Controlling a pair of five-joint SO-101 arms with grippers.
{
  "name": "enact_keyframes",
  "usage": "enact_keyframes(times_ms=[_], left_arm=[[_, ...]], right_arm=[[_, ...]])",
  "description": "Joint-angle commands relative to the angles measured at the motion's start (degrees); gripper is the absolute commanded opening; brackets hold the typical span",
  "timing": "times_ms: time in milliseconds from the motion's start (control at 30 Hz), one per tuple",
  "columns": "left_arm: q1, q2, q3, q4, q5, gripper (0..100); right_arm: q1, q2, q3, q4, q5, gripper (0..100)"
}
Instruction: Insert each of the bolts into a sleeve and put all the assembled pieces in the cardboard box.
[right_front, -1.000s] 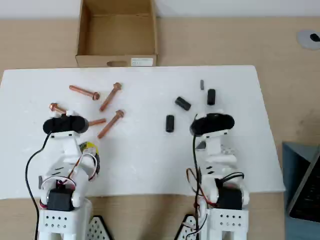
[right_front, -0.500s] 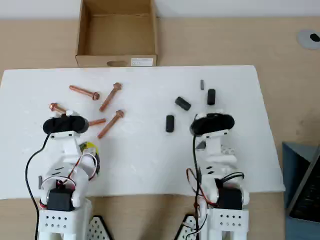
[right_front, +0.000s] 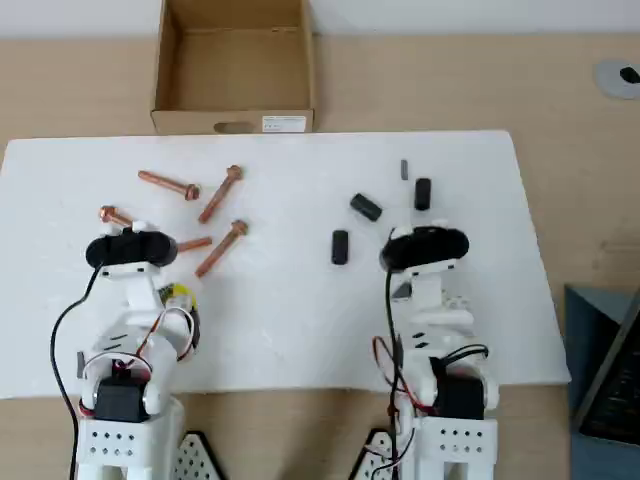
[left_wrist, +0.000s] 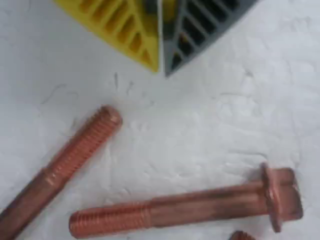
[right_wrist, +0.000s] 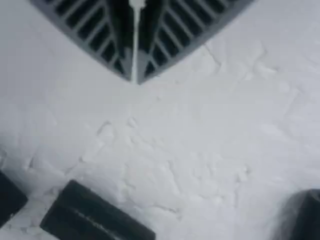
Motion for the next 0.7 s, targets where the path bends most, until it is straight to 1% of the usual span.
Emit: enact_keyframes(times_ms=[0,133,233,367,533,600,667], left_arm=[[0.2,-0.5,-0.8,-0.4,-0.1,0],[-2.1,-0.3,-4.5,-0.4,0.0,0],[-2.5,-0.2,-8.2,0.2,-0.1,0],[-2.5,-0.1,-12.9,5.7,-0.1,0],[-3.4,0.0,-18.1,10.4,-0.2,0],[-3.5,1.4,-20.1,11.3,-0.2,0],[-4.3,4.4,-22.9,12.0,-0.2,1]], right_arm=[[0.7,-5.7,-0.3,0.9,-0.6,0.9],[1.6,-5.1,-8.4,6.2,-0.4,0.9],[1.6,-5.1,-15.5,10.3,-0.4,0.9],[1.6,-5.0,-21.9,15.0,1.2,0.9],[1.9,-4.5,-27.1,17.0,2.9,0.9],[1.9,-1.9,-30.0,17.0,2.6,0.9],[1.9,3.7,-34.5,17.1,2.5,0.9]])
